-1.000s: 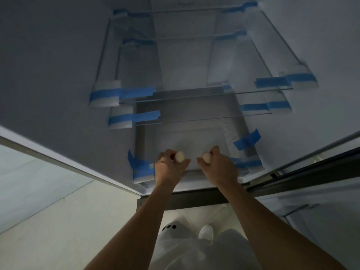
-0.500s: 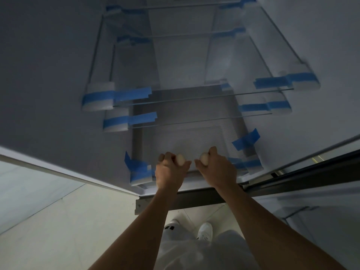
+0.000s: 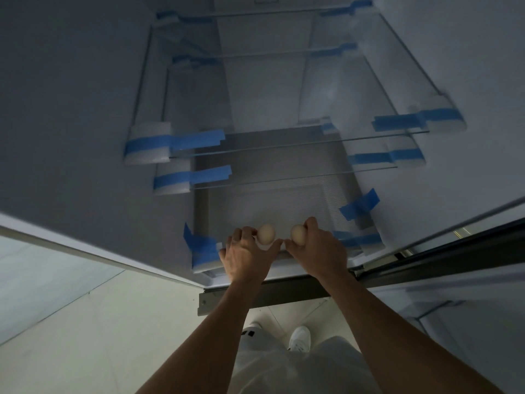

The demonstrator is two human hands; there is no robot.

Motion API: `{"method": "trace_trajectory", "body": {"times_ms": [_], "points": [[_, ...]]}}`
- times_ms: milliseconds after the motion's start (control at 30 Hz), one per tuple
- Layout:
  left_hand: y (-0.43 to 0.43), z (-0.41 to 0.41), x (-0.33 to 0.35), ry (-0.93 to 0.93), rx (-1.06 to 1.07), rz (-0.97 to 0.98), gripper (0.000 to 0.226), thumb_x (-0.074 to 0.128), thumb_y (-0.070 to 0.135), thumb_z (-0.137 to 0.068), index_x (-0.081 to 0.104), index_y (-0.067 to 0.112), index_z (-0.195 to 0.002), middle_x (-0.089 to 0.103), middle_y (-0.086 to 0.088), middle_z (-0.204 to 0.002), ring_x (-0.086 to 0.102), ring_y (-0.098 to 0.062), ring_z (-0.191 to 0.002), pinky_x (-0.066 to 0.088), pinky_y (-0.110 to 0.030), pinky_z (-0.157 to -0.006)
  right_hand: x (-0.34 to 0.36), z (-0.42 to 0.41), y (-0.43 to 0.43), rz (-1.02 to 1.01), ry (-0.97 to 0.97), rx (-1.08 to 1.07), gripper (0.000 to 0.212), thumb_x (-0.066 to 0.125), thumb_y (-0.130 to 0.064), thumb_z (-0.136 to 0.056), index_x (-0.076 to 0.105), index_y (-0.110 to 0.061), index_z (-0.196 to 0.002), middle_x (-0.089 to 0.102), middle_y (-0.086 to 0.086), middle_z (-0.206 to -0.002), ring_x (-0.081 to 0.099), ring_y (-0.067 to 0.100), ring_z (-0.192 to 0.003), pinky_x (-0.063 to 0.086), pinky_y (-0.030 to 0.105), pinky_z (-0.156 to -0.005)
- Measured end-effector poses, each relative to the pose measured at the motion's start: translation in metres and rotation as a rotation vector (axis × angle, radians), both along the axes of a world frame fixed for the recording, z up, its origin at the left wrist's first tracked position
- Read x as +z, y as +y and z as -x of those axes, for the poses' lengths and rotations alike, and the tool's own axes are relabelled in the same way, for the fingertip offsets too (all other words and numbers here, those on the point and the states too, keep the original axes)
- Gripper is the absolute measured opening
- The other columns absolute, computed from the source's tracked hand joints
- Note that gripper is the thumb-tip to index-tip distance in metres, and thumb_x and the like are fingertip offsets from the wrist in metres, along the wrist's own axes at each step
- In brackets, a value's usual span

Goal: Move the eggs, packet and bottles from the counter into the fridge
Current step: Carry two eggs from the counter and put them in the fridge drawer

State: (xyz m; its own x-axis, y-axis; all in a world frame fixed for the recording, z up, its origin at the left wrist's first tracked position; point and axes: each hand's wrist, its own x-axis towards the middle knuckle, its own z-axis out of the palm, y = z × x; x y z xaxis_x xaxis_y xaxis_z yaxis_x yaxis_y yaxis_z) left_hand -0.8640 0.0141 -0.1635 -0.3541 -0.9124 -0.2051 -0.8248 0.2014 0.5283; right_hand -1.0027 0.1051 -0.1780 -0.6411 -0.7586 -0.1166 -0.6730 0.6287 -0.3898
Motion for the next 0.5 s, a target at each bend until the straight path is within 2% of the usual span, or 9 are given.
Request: {"method": "trace_trajectory", "body": {"times_ms": [367, 500], "points": [[-0.0009, -0.0031, 0.0011, -0.005, -0.040, 0.015, 0.067, 0.074, 0.066, -0.071, 0.057, 0.022, -0.119, 0.057, 0.000, -0.120, 0.054, -0.022, -0.113, 0.040, -0.042, -0.101, 0.0036, -0.0019, 0.0014, -0.022, -0.012, -0.014, 0.056, 0.063, -0.063, -0.086, 0.043, -0.022, -0.119, 0.058, -0.006, -0.088, 0.058, 0.013, -0.075, 0.048, 0.030, -0.065], [-0.0024, -0.0087, 0.0051, -0.044, -0.100, -0.006, 0.076, 0.072, 0.070, -0.070, 0.051, 0.024, -0.126, 0.052, 0.001, -0.126, 0.050, -0.022, -0.119, 0.036, -0.040, -0.104, 0.0074, -0.0026, 0.0053, -0.024, -0.055, -0.031, 0.056, 0.064, -0.064, -0.085, 0.041, -0.023, -0.116, 0.061, -0.004, -0.088, 0.063, 0.016, -0.076, 0.053, 0.032, -0.067]]}}
